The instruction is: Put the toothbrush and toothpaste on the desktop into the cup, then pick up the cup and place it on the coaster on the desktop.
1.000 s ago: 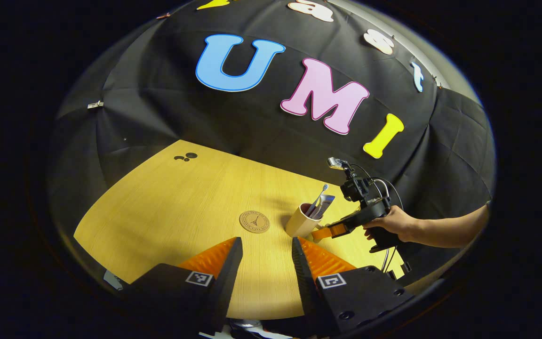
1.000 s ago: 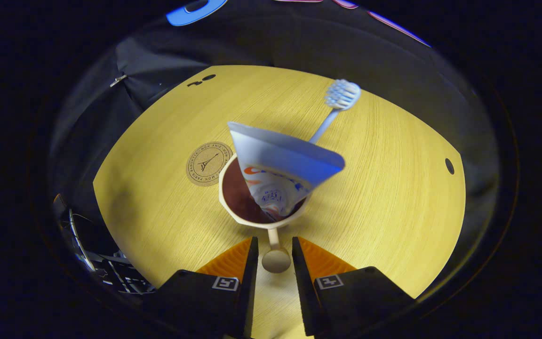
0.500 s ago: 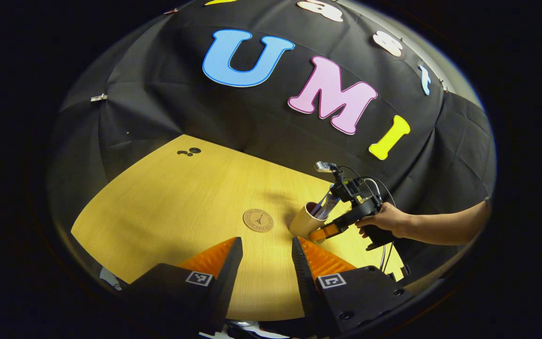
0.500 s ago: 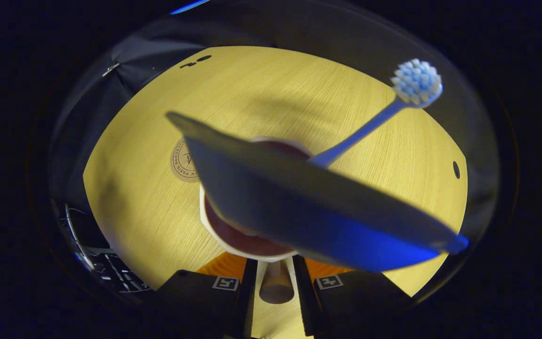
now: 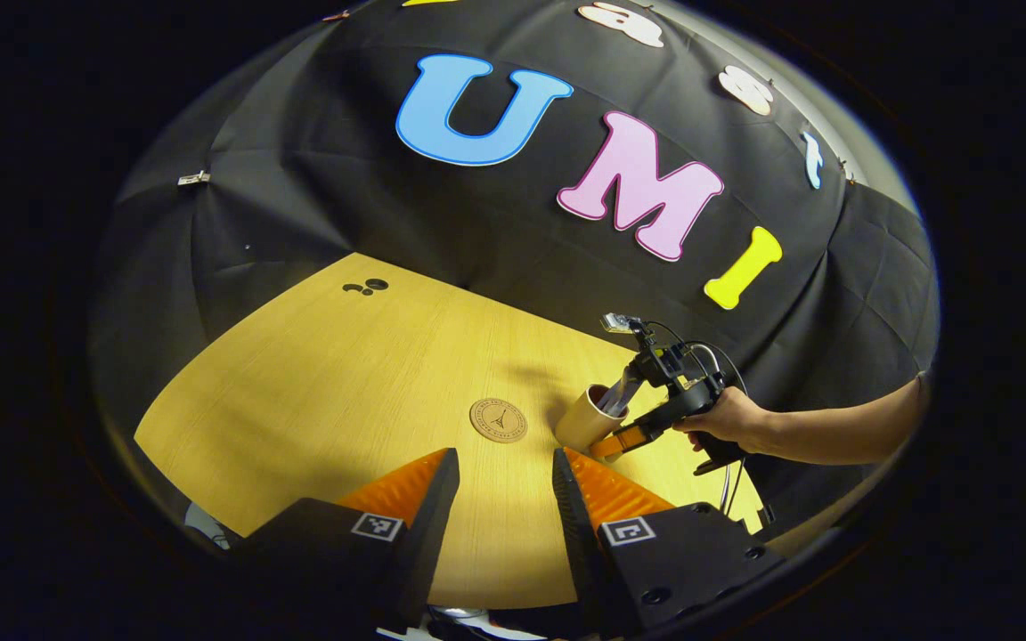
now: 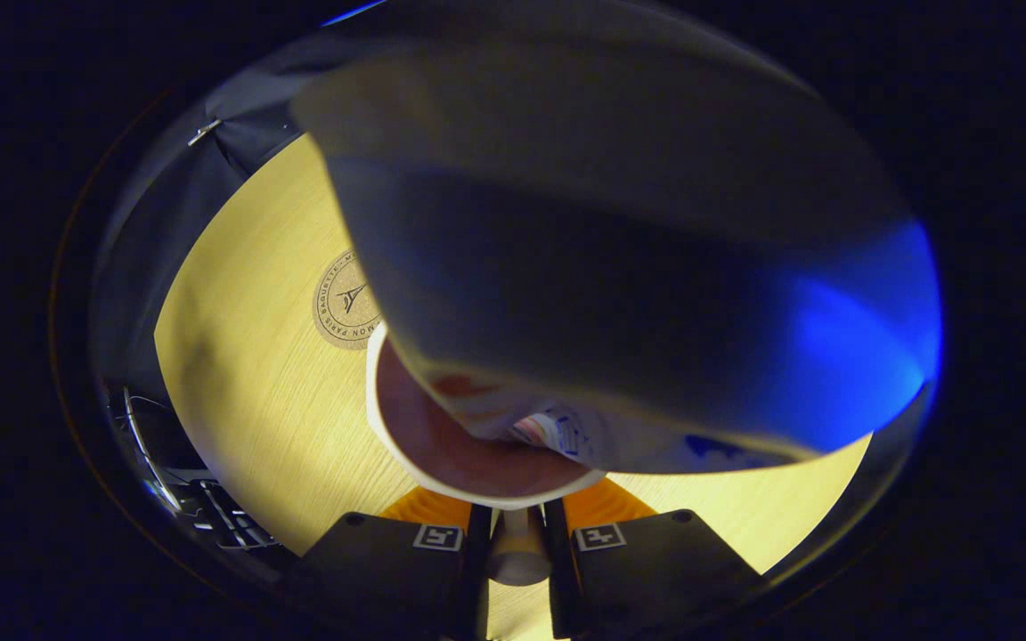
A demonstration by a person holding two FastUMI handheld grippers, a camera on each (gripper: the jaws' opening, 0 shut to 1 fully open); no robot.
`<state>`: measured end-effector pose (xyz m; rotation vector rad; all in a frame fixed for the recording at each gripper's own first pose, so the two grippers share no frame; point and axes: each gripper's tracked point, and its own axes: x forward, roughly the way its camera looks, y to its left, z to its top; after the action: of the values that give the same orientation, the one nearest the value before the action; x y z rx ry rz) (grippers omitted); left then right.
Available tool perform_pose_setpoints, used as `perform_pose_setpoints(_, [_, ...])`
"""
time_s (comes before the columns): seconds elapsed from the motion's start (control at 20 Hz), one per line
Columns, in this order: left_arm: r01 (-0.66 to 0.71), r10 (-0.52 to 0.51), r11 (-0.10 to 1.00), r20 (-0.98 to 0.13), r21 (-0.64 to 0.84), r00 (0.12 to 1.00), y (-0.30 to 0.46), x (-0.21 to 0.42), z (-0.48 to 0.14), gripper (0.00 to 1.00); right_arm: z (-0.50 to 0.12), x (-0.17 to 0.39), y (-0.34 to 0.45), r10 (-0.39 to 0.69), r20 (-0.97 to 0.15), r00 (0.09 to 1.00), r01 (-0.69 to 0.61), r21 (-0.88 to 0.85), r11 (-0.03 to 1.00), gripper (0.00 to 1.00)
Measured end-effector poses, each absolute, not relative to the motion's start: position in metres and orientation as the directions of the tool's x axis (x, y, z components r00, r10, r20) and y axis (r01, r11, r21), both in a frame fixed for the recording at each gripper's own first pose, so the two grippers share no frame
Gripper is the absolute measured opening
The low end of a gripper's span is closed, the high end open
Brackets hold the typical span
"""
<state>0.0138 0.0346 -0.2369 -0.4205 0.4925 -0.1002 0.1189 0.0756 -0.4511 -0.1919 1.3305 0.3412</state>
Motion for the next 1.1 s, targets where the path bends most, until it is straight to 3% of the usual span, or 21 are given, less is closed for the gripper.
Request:
perform_pose_setpoints(0.05, [-0.003,-0.195,0.91,-0.435,-0.414,0.879,0.035,0.013,-0.236,0.66,-0.449,0.119,0.075,0.128,-0.971,0.202,-0.355,0.049,0.934,0.31])
perform_pose_setpoints(0.15, [0.0,-0.194,0.912,-0.432,-0.411,0.881,0.038,0.013,-0.235,0.66,-0.443,0.12,0.08,0.142,-0.966,0.216,-0.357,0.058,0.932,0.26])
perform_pose_setpoints(0.3, [0.004,-0.198,0.911,-0.427,-0.413,0.882,0.04,0.01,-0.236,0.66,-0.432,0.123,0.094,0.173,-0.957,0.233,-0.355,0.082,0.931,0.31])
perform_pose_setpoints(0.45, [0.004,-0.196,0.912,-0.427,-0.411,0.883,0.045,0.004,-0.235,0.66,-0.423,0.129,0.113,0.193,-0.952,0.239,-0.384,0.089,0.919,0.31])
perform_pose_setpoints(0.5, [0.004,-0.196,0.912,-0.425,-0.411,0.884,0.047,0.002,-0.235,0.66,-0.421,0.13,0.122,0.202,-0.95,0.238,-0.394,0.096,0.914,0.26])
perform_pose_setpoints(0.55, [0.003,-0.193,0.912,-0.425,-0.41,0.884,0.049,-0.002,-0.234,0.66,-0.42,0.132,0.13,0.212,-0.948,0.237,-0.402,0.103,0.91,0.3])
perform_pose_setpoints(0.85, [-0.032,-0.158,0.915,-0.429,-0.403,0.89,0.065,-0.02,-0.234,0.66,-0.42,0.139,0.175,0.233,-0.947,0.223,-0.46,0.109,0.881,0.31])
perform_pose_setpoints(0.9, [-0.044,-0.147,0.914,-0.429,-0.404,0.891,0.072,-0.024,-0.236,0.66,-0.421,0.139,0.181,0.236,-0.947,0.219,-0.465,0.111,0.878,0.26])
perform_pose_setpoints(0.95, [-0.054,-0.139,0.911,-0.43,-0.408,0.892,0.075,-0.026,-0.235,0.66,-0.422,0.139,0.186,0.238,-0.948,0.214,-0.473,0.113,0.874,0.31])
perform_pose_setpoints(1.1, [-0.086,-0.114,0.905,-0.433,-0.416,0.894,0.083,-0.033,-0.239,0.66,-0.427,0.141,0.197,0.237,-0.951,0.198,-0.494,0.112,0.862,0.3])
